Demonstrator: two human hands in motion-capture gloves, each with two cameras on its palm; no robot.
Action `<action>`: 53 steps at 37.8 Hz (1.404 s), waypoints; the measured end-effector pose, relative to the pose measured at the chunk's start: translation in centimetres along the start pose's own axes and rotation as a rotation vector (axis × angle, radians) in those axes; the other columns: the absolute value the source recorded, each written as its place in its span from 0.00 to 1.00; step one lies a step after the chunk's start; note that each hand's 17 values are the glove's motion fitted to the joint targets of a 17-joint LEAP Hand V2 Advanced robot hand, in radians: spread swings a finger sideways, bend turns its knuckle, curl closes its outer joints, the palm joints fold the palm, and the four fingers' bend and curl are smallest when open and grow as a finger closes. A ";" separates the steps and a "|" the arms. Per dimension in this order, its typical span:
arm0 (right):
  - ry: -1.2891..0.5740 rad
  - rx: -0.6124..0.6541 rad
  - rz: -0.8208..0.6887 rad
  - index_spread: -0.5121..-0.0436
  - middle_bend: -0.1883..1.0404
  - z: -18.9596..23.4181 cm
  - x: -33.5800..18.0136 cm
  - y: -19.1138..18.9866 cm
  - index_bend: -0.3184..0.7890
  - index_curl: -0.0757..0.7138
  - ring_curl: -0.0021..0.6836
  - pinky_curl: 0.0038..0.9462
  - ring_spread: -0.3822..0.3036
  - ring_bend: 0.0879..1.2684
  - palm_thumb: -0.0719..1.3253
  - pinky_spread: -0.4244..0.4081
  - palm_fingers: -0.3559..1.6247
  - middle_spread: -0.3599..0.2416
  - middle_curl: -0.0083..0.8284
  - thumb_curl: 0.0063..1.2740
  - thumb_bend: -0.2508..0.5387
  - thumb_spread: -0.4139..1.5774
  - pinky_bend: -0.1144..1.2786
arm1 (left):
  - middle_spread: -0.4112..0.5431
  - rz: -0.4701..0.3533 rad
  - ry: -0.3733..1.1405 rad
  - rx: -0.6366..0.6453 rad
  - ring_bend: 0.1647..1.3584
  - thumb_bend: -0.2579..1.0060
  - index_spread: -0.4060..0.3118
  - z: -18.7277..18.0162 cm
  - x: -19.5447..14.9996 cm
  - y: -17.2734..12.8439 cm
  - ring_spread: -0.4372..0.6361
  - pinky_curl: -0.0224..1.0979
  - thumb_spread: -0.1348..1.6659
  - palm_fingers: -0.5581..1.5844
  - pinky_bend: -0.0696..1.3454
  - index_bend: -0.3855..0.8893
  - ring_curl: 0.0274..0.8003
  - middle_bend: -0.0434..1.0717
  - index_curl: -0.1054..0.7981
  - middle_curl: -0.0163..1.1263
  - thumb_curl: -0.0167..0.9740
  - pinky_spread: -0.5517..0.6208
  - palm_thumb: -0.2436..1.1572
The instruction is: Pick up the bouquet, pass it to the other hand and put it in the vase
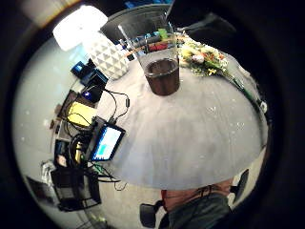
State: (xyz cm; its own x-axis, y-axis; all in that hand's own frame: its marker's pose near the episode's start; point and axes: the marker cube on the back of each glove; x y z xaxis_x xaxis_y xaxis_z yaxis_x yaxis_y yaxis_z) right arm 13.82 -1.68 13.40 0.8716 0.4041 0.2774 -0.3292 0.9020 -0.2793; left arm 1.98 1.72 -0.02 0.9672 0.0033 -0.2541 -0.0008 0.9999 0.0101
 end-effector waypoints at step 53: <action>-0.379 0.464 -0.058 0.60 0.74 -7.1 -6.7 -0.6 0.48 0.68 0.81 0.50 0.26 0.73 0.76 0.15 0.89 0.33 0.73 0.48 0.29 0.56 0.58 | 0.42 0.064 0.239 0.039 0.36 0.18 0.53 -5.8 5.4 -6.1 0.58 0.34 0.62 0.44 0.28 0.38 0.35 0.27 0.36 0.36 0.30 0.84 0.31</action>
State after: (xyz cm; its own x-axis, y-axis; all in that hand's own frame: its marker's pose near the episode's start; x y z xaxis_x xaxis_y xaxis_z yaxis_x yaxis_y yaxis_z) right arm 10.74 -6.02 5.16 0.7308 0.3015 0.6124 -0.4836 0.8618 0.1529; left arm 5.75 -4.35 -7.11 0.8778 0.0738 -0.4732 -0.0463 0.9965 0.0695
